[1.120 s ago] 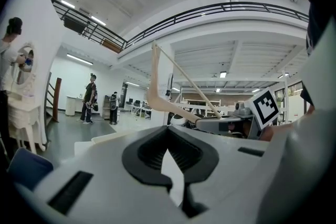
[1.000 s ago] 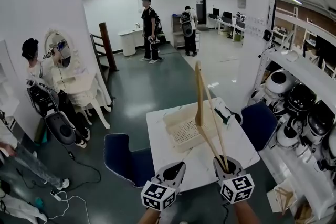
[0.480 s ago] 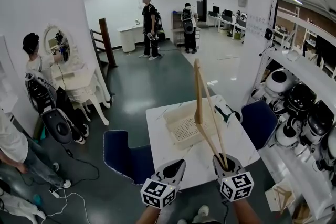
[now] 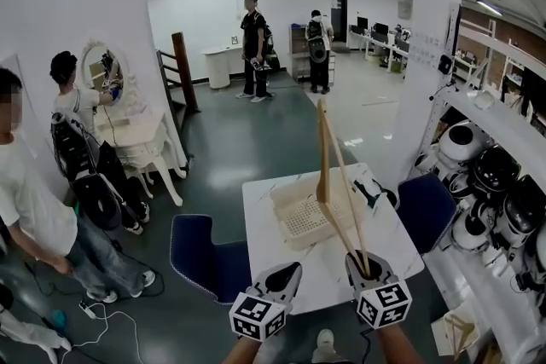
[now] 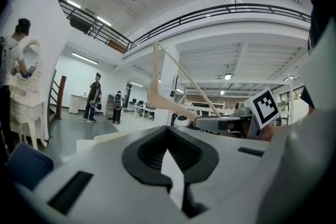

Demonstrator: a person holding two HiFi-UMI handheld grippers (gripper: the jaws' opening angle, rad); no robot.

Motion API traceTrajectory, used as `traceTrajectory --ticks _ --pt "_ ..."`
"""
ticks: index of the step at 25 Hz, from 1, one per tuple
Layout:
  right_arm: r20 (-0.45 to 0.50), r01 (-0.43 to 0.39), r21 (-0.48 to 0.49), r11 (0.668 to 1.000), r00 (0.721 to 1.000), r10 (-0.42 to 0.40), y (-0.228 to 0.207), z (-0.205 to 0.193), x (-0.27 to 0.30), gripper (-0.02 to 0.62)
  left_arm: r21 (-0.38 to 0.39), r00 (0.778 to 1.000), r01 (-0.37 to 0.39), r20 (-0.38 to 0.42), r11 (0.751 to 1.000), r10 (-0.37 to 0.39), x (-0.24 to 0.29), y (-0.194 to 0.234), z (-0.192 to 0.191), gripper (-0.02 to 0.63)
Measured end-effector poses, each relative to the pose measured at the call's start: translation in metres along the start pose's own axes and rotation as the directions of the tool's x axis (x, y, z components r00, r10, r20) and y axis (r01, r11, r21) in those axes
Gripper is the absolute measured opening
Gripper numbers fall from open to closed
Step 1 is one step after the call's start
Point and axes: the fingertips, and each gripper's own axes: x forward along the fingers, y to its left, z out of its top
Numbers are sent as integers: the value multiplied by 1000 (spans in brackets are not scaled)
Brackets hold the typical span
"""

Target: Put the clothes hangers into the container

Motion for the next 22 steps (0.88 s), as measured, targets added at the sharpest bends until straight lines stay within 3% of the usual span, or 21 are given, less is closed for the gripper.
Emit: traceTrajectory --ticks 22 --pt "2 -85 -10 996 996 85 -71 12 73 63 1 997 -81 3 997 81 83 35 9 5"
